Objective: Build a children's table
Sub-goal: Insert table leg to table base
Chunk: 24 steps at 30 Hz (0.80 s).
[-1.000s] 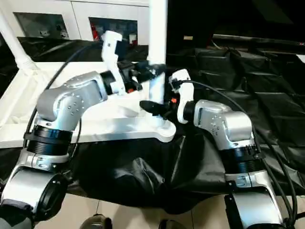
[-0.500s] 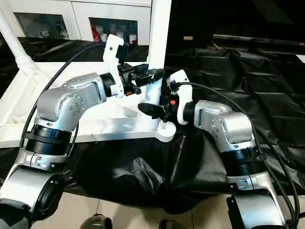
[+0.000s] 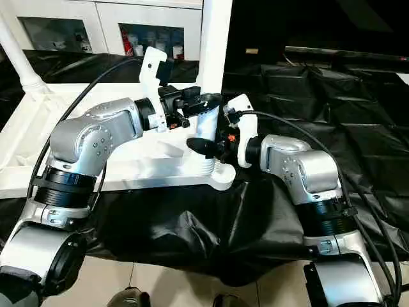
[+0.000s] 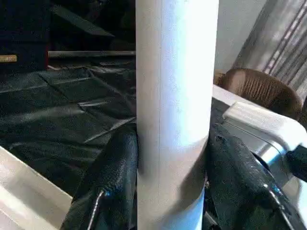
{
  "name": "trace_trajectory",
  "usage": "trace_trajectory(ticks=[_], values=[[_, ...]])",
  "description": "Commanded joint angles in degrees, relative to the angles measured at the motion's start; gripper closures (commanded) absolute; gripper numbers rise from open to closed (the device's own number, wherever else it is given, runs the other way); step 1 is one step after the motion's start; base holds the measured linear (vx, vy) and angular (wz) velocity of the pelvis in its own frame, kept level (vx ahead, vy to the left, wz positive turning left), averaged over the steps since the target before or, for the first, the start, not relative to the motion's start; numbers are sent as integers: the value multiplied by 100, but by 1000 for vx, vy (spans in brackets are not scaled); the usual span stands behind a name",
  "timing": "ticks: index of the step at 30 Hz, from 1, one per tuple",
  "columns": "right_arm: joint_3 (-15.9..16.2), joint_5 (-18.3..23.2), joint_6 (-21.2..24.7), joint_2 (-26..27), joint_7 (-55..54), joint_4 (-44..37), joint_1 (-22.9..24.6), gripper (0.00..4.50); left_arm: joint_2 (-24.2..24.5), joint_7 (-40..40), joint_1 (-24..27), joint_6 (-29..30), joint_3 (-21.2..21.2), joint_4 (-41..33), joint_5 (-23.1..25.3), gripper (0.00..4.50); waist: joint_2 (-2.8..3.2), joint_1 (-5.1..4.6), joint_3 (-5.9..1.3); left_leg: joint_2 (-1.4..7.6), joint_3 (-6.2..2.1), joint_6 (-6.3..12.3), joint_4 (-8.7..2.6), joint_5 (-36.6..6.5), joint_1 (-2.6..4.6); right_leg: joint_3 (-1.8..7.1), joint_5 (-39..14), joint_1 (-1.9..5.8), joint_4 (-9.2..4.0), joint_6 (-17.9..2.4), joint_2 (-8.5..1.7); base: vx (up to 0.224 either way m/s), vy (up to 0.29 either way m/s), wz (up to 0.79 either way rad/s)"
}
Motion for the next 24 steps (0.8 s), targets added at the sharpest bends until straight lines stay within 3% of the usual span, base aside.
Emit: trace_trajectory(ticks=[1, 8, 9, 12, 14, 19, 20, 24], values=[[-91, 44, 23, -32, 32, 1, 23, 254, -8, -48, -138, 4, -19, -82, -18, 265, -41, -9, -640, 86, -55, 107, -359, -669, 80, 259, -1322, 447, -378, -970, -262, 0, 0, 0], [-110, 34, -8, -32, 23, 14, 19, 259, -65, 6, -165, -12, 79, 22, -60, 265, -28, -10, -636, 87, -60, 92, -363, -713, 83, 254, -1394, 446, -389, -943, -261, 0, 0, 0], [-118, 29, -21, -27, 13, 14, 21, 259, -76, 7, -174, 2, 121, 44, -96, 195, -34, -12, -634, 81, -55, 97, -361, -706, 80, 255, -1383, 446, -392, -945, -256, 0, 0, 0], [-191, 60, -61, 13, -22, 2, 23, 259, -116, 33, -197, -172, 202, 109, -98, 193, -30, -11, -635, 80, -59, 103, -362, -709, 80, 253, -1368, 447, -393, -956, -255, 0, 0, 0], [-236, 91, -66, 36, -38, -5, 28, 259, -169, 100, -198, -388, 246, 148, -50, 166, -33, -11, -636, 81, -58, 123, -361, -705, 77, 253, -1320, 452, -392, -965, -256, 0, 0, 0], [-530, 233, -124, 207, -264, -43, 76, 259, -502, 245, -284, -1175, 692, 293, -259, 148, -38, -8, -641, 75, -58, 144, -360, -716, 78, 248, -1305, 460, -403, -993, -263, 0, 0, 0], [-774, 282, -234, 331, -516, -42, 123, 259, -704, 426, -403, -1396, 1138, 398, -576, 148, -30, -7, -634, 70, -56, 132, -352, -735, 70, 246, -1284, 456, -406, -1031, -272, 0, 0, 0], [-947, 115, -566, 382, -771, 18, 234, 259, -646, 248, -406, -1408, 1273, 507, -720, 148, -39, -8, -630, 65, -55, 170, -360, -715, 76, 231, -1423, 445, -425, -948, -256, 0, 0, 0]])
